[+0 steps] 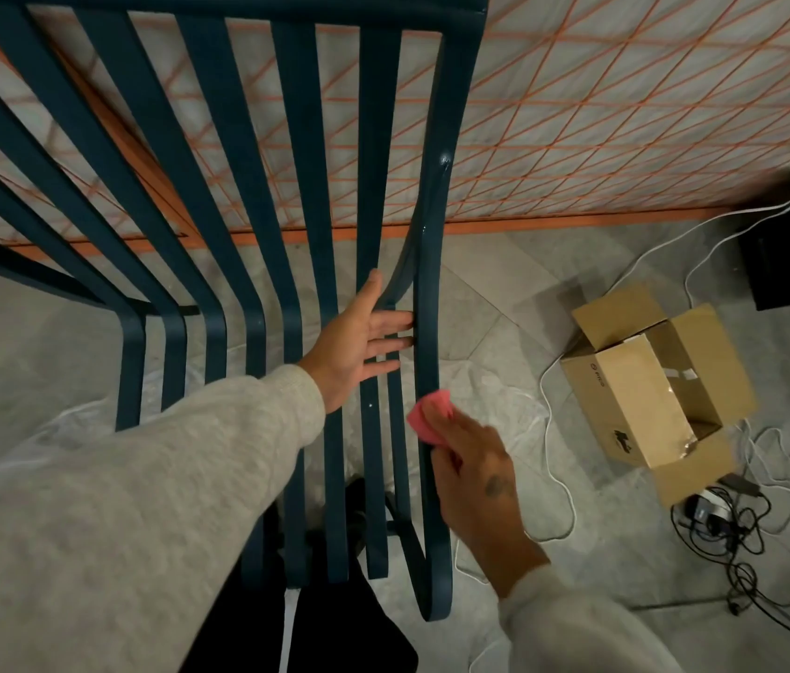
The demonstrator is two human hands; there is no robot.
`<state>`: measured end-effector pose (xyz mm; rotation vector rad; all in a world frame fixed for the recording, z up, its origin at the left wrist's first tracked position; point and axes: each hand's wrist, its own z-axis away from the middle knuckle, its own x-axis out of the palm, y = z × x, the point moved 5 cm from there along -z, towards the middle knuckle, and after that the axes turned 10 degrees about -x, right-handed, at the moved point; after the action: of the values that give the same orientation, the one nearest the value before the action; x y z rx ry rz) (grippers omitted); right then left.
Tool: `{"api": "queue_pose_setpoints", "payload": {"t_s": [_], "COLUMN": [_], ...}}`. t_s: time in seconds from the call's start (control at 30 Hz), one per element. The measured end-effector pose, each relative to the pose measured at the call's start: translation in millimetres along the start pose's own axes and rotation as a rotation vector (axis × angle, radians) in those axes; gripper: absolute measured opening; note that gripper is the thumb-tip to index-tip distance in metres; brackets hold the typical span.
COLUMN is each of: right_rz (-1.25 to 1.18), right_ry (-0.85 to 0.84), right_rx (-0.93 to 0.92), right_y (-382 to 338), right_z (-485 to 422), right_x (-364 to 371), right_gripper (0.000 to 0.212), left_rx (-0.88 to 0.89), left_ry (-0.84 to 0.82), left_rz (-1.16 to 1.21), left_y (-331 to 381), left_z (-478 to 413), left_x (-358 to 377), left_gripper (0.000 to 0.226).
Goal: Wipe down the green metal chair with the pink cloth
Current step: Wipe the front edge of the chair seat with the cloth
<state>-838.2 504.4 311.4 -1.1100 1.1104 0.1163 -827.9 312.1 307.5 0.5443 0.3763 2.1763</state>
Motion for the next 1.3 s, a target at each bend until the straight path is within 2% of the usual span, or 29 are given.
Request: {"api": "queue_pose_setpoints", "payload": {"t_s": [0.1, 0.17, 0.23, 0.33, 0.4, 0.47, 0.53, 0.6, 0.7, 0.93, 1.07, 1.3], "right_rz": [-0.066, -0.317, -0.596, -0.611, -0.545, -0.514, -0.679, -0.868, -0.89, -0.594, -0.506, -0.485], "right_ry": [-0.065, -0.145, -0.062, 0.001, -0.131, -0.295, -0.294, -0.242, -0.221, -0.113, -0.158, -0.253], "right_rx": [0.093, 0.371, 0.681, 0.779, 0.822, 0.85, 0.948, 1.017, 0.966, 0.606, 0.657, 0.817], "right_y": [3, 11, 22, 31, 30, 24, 24, 23, 21, -10, -9, -4], "right_z": [36, 41, 48, 46, 44, 36, 19, -9, -59, -147, -106, 38], "right_x": [-8, -16, -24, -28, -13, -2, 5, 3, -5, -31, -22, -15], "right_gripper": [0.038, 0.034, 0.023, 0.023, 0.024, 0.045, 0.045, 0.032, 0.021, 0.024, 0.028, 0.035], "left_rx": [-0.008, -0.02, -0.055, -0.115, -0.157, -0.189, -0.19, -0.174, -0.151, -0.171, -0.182, -0.25], "left_ry": [-0.015, -0.02, -0.034, -0.067, -0.09, -0.102, -0.089, -0.078, -0.083, -0.115, -0.109, -0.155], "left_rz": [0.018, 0.017, 0.006, -0.065, -0.089, -0.066, -0.04, -0.029, 0.068, 0.16, 0.158, 0.061], "left_y": [-5, -7, -16, -44, -68, -87, -95, -95, -88, -78, -79, -103], "left_z": [0, 2, 7, 13, 18, 22, 26, 28, 28, 24, 25, 30], "left_x": [0, -1, 0, 2, 6, 10, 14, 17, 15, 10, 8, 9], "left_gripper": [0.081, 0.082, 0.083, 0.083, 0.084, 0.083, 0.078, 0.074, 0.073, 0.079, 0.081, 0.084]}}
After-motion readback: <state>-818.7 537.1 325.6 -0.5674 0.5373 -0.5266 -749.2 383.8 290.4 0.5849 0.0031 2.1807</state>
